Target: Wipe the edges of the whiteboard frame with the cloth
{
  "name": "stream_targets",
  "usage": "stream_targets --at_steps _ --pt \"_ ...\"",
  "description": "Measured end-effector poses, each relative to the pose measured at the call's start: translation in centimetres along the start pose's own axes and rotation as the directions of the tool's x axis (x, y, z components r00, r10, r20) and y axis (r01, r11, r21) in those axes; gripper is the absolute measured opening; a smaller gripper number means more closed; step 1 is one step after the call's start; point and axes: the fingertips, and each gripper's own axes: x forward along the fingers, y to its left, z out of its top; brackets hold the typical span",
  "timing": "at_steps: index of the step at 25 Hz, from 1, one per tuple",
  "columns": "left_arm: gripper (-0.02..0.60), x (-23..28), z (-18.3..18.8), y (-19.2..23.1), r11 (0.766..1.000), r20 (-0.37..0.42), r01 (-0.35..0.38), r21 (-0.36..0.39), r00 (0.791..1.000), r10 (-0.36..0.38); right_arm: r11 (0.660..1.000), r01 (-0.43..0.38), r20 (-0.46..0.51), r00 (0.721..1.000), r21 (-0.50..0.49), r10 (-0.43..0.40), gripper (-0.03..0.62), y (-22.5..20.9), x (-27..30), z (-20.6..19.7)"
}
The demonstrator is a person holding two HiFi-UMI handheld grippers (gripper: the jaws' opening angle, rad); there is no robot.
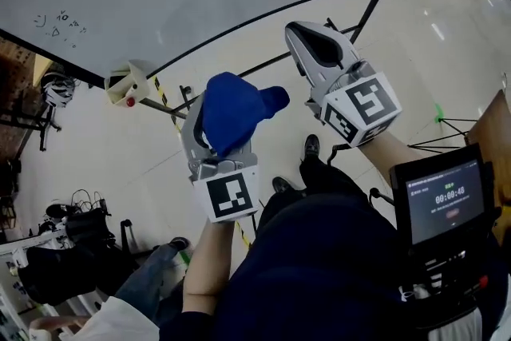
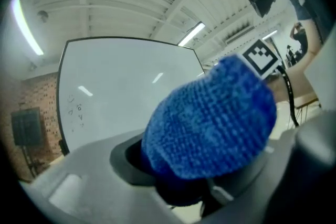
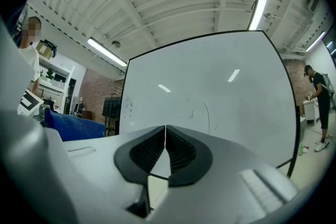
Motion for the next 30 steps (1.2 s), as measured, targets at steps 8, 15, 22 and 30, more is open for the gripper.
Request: stream_targets --at_steps 8,15,22,30 --pt "0.213 -2.2 -0.6 -1.5 0.991 -0.034 -0.048 -0.123 0.998 0.044 0.999 -0.047 -0.013 0.999 -0.021 0.047 0.012 2.1 -4.3 -1.7" --pt "0.213 -0.4 0.9 -5.9 0.993 -0.049 -0.063 -0.105 0.997 0.058 0.994 -0.103 0.001 0.995 -0.026 0.103 0.012 -0.3 -7.3 -1.6" --pt "0.213 -1.0 0.6 -7.3 0.993 -0.063 -0.066 -0.097 0.996 0.06 0.994 -0.106 -0.001 0.994 -0.014 0.106 0.012 -0.4 -8.4 -2.6" --pt "0.213 -1.3 0.6 -8.2 0.993 -0.059 -0.071 -0.099 0.996 0.066 0.993 -0.115 0.008 0.993 -0.02 0.115 0.012 -0.6 -8.6 -2.5"
